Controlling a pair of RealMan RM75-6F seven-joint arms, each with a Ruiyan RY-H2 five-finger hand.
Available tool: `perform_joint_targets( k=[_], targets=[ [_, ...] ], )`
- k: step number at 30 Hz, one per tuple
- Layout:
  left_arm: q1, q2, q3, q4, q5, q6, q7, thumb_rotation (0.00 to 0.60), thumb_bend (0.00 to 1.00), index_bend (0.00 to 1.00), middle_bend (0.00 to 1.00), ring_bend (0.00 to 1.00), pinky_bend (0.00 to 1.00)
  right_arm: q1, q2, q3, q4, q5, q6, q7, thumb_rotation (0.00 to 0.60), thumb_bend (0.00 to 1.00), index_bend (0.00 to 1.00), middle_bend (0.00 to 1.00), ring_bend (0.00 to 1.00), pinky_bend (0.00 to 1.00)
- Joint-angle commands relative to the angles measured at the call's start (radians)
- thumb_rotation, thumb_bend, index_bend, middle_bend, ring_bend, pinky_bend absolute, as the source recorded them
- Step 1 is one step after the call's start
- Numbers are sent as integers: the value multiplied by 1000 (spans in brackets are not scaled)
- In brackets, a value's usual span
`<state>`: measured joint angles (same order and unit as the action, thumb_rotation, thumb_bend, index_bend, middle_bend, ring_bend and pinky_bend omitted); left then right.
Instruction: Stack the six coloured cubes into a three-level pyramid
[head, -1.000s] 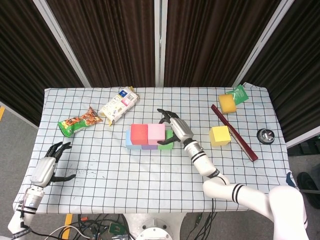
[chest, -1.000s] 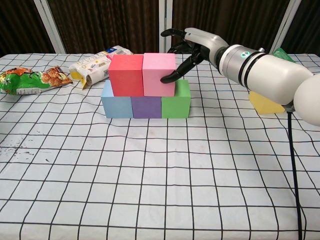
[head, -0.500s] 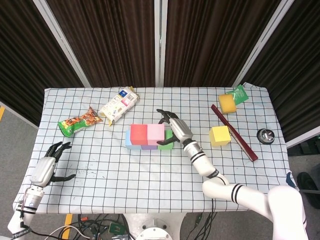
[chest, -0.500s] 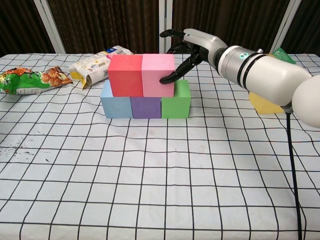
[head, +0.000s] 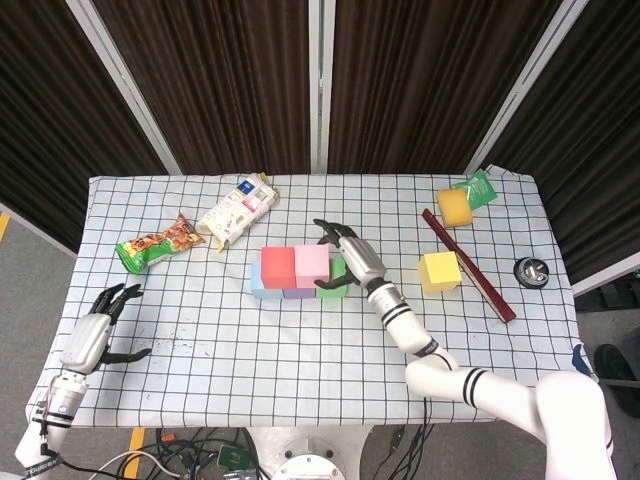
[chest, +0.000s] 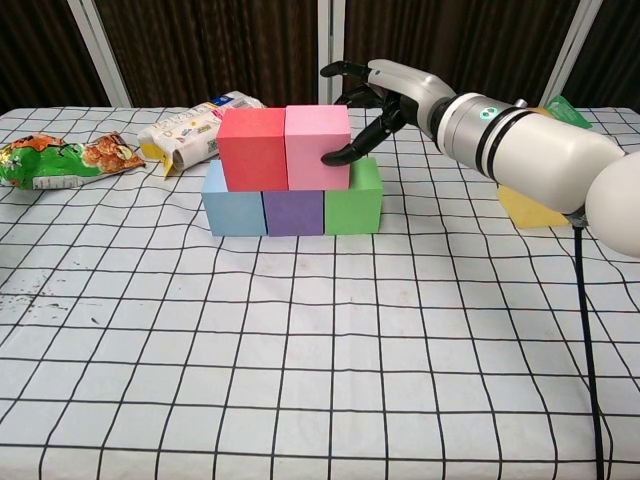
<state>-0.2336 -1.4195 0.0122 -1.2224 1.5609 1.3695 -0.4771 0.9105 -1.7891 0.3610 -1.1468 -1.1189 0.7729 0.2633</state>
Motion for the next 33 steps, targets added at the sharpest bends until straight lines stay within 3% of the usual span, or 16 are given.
perform_joint_targets(
  k=[1,12,17,28,33],
  targets=[
    [0,1,0,0,0,0,1,600,0,74,171,1,31,-1,2,-1,-2,-5,-1,7,600,40,0,267,14,0],
    [1,1,0,-1,1,2,0,600,0,74,171,1,31,-11,22,-7,-25,-35,-1,47,600,0,0,186,0,0],
    [1,2,0,-1,1,3,-2,600,0,75,171,1,31,-32,71,-7,-90,-59,21,66,600,0,0,132,0,0],
    [-2,15,-11,-19,0,14,2,600,0,75,172,1,31,-113,358,1,-349,-65,74,-22,600,0,0,52,0,0],
    [-6,22,-16,-35,3,19,11,600,0,75,171,1,31,-138,448,-14,-352,-14,76,-110,600,0,0,48,0,0]
  ],
)
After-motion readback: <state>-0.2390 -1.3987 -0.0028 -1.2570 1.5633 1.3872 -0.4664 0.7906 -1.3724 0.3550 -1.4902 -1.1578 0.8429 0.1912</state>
